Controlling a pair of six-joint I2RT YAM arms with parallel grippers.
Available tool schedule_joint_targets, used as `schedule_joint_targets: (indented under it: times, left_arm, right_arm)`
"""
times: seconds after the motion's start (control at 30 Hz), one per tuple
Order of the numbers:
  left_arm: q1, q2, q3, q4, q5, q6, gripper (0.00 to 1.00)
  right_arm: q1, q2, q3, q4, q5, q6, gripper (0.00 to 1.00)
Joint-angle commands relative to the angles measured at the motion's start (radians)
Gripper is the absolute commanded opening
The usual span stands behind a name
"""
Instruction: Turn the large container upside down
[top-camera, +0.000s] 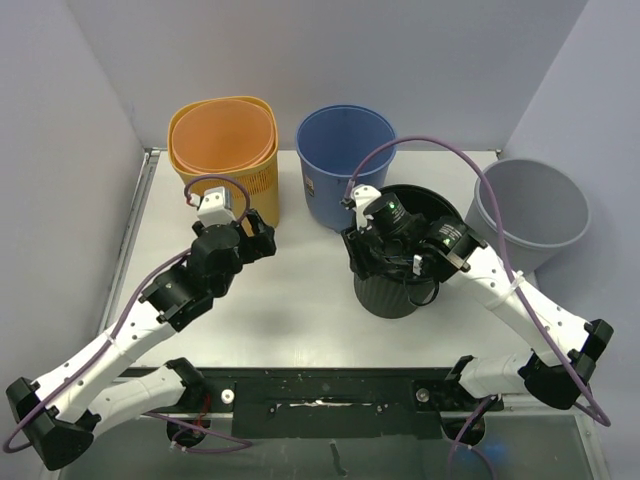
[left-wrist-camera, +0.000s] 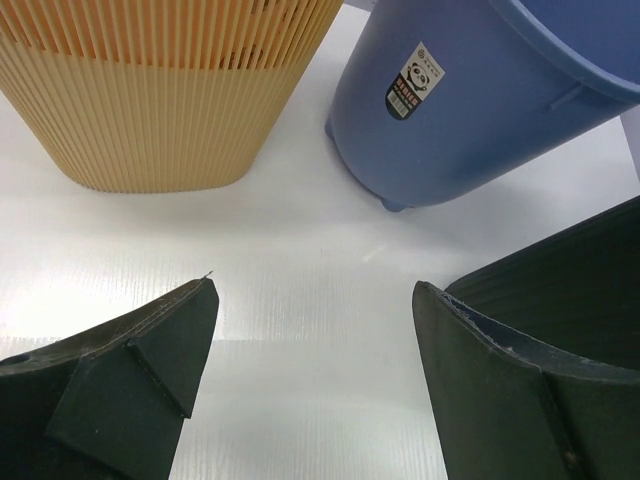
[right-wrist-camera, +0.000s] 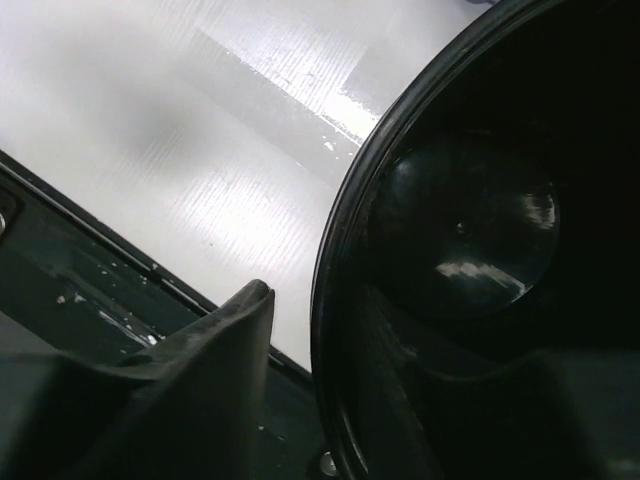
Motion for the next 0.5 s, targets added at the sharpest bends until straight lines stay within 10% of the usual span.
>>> schedule_joint_targets:
  times: [0.0,0.23,0.47]
  left_arm:
    - [0.004,-0.031,0.01,0.035,-0.029,-0.015,0.79]
    - [0.005,-0.06,0.008,0.043,-0.04,-0.006,0.78]
    - [0.005,-0.062,-0.018,0.127,-0.013,-0.027,0.78]
  right_arm:
    - [0.008,0.0,0.044,0.051,0.031,-0.003,0.3]
    - [0.011,0.005,0.066,0.051,0.046,-0.002,0.0]
    - [0.017,-0.02,0.058,0.131,-0.014,0.003,0.0]
